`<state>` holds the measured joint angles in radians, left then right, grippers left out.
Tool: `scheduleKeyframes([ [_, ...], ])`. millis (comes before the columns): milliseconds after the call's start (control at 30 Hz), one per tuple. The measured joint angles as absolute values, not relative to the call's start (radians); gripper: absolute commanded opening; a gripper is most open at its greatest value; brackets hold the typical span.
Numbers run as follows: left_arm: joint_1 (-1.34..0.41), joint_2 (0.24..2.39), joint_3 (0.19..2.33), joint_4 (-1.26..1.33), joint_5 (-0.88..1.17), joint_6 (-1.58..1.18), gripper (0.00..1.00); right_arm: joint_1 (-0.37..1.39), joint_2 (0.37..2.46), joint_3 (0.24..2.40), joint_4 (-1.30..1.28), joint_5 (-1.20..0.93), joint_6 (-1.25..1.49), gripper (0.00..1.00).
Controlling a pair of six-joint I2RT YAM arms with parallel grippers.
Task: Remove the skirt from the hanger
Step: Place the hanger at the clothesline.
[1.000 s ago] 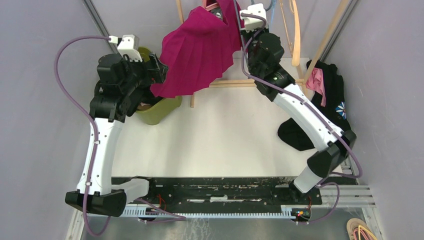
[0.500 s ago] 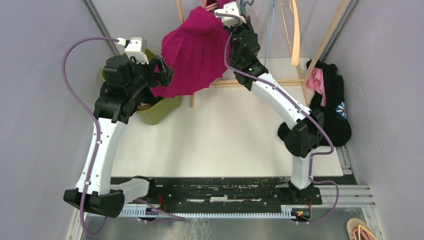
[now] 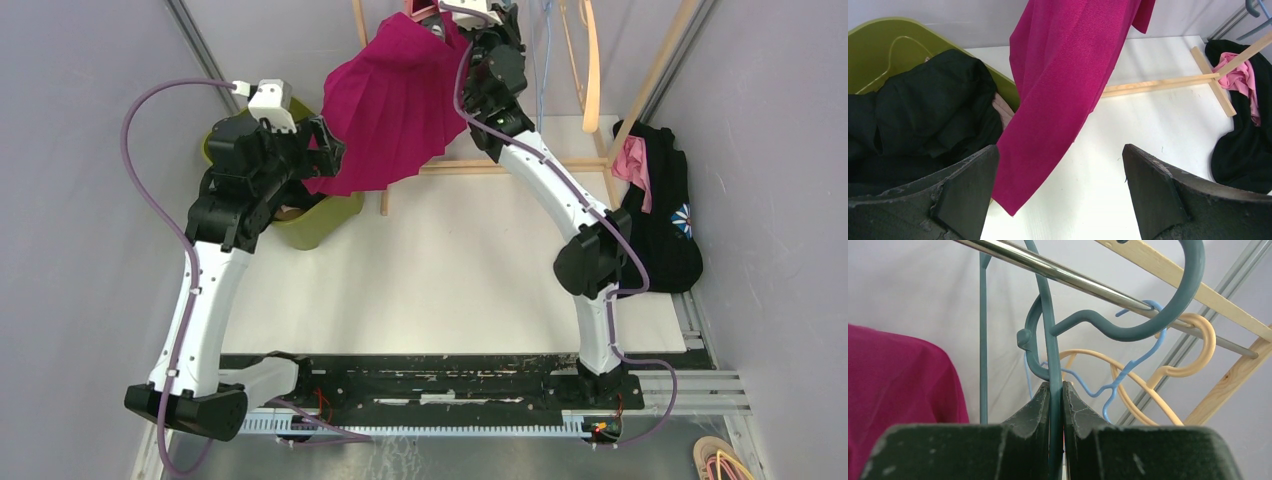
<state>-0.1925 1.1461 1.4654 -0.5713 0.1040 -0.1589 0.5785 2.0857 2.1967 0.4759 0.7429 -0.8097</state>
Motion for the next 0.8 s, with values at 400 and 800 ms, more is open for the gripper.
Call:
scheduleKeyframes([
  [400, -0.192, 1.121, 1.465, -0.577, 0.081, -0.159, 0.99, 0.534, 2.191, 2.321, 0.437, 0.743, -0.778, 0.01],
  [800, -0.194, 1.094, 1.465, -0.617, 0.023, -0.159, 0.99, 0.492, 2.305, 2.497, 0.329, 0.738, -0.653, 0.01],
])
